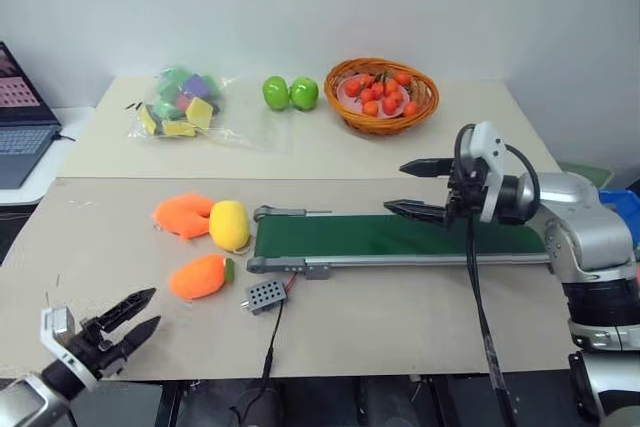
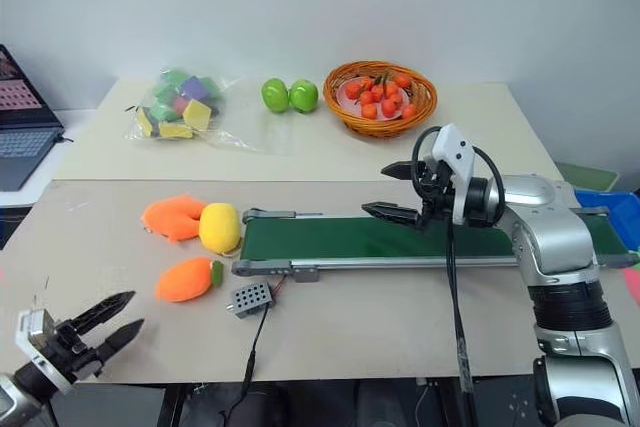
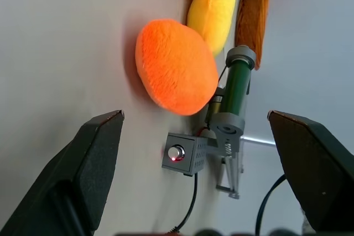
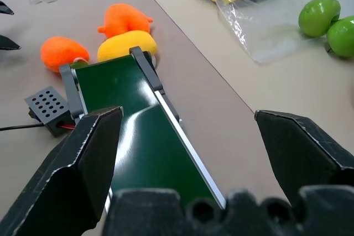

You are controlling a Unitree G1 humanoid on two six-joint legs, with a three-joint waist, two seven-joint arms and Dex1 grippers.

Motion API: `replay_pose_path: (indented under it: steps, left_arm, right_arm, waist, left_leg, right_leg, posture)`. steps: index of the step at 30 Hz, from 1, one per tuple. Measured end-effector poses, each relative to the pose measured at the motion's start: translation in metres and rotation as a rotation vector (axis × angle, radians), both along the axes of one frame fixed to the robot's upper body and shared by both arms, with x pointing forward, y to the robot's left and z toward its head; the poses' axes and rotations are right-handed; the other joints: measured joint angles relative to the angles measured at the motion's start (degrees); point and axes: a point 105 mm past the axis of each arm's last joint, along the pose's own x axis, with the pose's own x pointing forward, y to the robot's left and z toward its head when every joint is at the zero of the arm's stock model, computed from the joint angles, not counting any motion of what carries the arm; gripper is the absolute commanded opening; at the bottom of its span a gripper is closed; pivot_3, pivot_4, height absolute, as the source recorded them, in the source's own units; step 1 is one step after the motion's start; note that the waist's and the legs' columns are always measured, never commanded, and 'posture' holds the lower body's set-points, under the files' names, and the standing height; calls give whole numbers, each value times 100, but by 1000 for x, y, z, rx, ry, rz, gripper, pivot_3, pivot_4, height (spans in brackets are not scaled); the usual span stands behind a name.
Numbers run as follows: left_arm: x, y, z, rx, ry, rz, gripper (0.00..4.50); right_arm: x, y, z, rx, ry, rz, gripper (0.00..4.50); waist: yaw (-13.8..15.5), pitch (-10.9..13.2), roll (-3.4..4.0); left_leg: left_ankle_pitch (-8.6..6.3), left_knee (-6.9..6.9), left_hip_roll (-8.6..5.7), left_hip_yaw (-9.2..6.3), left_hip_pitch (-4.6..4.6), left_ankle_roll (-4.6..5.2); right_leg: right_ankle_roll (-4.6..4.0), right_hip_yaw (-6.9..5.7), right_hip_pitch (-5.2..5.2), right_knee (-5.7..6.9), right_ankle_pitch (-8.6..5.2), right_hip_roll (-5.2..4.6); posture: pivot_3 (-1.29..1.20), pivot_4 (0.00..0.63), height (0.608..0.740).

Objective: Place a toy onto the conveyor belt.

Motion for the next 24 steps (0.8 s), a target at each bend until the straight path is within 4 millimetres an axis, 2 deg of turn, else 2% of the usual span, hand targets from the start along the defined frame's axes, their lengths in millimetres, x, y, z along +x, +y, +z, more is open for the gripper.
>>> replay_pose_path:
  steps: [4, 8, 18, 21, 24]
  left_arm:
    - [7, -5, -8, -32, -3, 29, 4451]
    - [27, -19, -16, -61, -22, 53, 4451]
    - [64, -34, -15, -20, -45, 32, 4451]
    - [72, -36, -16, -1, -41, 33, 3770]
    - [76, -36, -21, 12, -15, 44, 2661]
  right_arm:
    - [0, -2, 1, -8, -3, -7, 4500]
    - [0, -4, 2, -14, -7, -13, 4500]
    - [1, -7, 4, -30, -17, -27, 4500]
    - [0, -7, 5, -33, -22, -29, 4500]
    - [0, -10, 7, -52, -32, -36, 4500]
  waist:
    - [66, -1, 1]
    - [102, -3, -2]
    - [98, -5, 3]
    - [94, -8, 7]
    - [90, -8, 7]
  left_leg:
    - [-1, -8, 0, -1, 40, 1]
    - [-1, -8, -2, -6, 38, 0]
    - [-1, -8, -2, -5, 37, 0]
    - [-1, -8, -3, -5, 38, 1]
    - [-2, -9, -2, -6, 36, 2]
  right_leg:
    - [-5, -4, 46, -13, -3, 0]
    - [-6, -9, 48, -14, -3, -1]
    - [-6, -8, 49, -16, -3, -1]
    - [-6, -8, 51, -16, -3, -1]
    - [-6, -9, 48, -18, -3, -1]
  posture:
    - [0, 150, 738]
    - [0, 150, 738]
    - [0, 150, 738]
    - [0, 150, 738]
    - [0, 150, 738]
